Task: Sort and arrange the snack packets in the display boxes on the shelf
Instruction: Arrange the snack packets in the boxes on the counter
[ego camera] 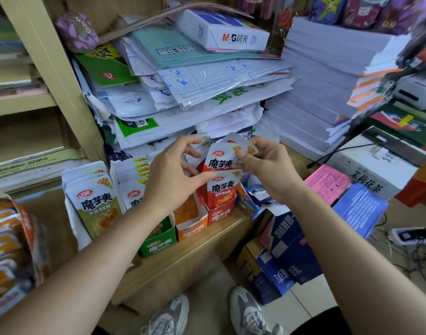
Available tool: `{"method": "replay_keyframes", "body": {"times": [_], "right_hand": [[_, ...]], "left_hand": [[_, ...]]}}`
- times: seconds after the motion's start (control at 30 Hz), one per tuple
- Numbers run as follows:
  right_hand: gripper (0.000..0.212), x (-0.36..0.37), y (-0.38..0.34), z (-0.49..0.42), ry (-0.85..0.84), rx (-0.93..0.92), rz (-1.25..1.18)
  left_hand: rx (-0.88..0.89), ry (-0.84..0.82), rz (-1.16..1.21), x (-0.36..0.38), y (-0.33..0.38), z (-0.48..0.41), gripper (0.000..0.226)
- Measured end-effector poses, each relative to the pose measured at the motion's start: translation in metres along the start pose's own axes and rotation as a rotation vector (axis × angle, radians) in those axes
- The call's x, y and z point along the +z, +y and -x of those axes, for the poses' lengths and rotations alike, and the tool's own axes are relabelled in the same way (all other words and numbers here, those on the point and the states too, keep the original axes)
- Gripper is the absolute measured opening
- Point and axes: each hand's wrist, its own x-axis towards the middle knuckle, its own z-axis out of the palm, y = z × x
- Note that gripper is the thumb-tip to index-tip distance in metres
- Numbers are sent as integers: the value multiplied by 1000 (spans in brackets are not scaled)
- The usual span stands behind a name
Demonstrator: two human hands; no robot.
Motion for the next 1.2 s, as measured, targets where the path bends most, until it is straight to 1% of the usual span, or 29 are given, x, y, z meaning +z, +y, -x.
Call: {"method": "replay_keyframes", "body": {"times": [0.07,0.17,0.3,0.43,0.5,0.57,0.63,0.7,0.77,0.83,0.9,0.93,1.0,1.07,1.13,1.2], "right_hand": [[3,-7,0,0,-8,-1,45],[9,-20,-5,-1,1,-31,119],[14,-18,-4,0,-61,-20,176],[16,-10,-2,1,-132,12,240],[14,-9,-3,1,-124,30,178],[14,-8,-5,-1,-51,41,29],[16,-8,-7,-3,6,17,-28],[18,-9,-6,-3,-14,7,52],[22,-10,0,-1,-115,47,210],[25,-10,6,1,-247,119,380],[26,-10,4,4,-319,193,448],[25,-11,1,6,-345,195,468],[29,-12,-5,11,-391,99,544],[32,-12,-5,14,-387,-23,647],[21,-13,-2,15,-339,-101,716],[11,-12,2,15,-298,-138,749]], "left_hand": [[-5,-29,5,1,-2,0,49],[-5,-51,37,4,-1,2,33],[10,-66,82,4,6,2,26],[10,-47,100,5,8,2,12],[5,-50,87,5,6,3,7],[5,-94,61,5,5,4,5],[16,-156,29,5,4,6,4],[30,-205,-48,6,4,8,4],[23,-218,-106,6,3,8,9],[16,-206,-116,3,2,8,13],[4,-207,-114,-2,1,6,21],[-3,-207,-116,-5,-1,5,26],[-2,-170,-100,-12,-6,1,30],[1,-94,-51,-16,-11,-4,24],[4,-47,-90,-17,-15,-9,22],[22,-115,-245,-12,-19,-13,26]]}}
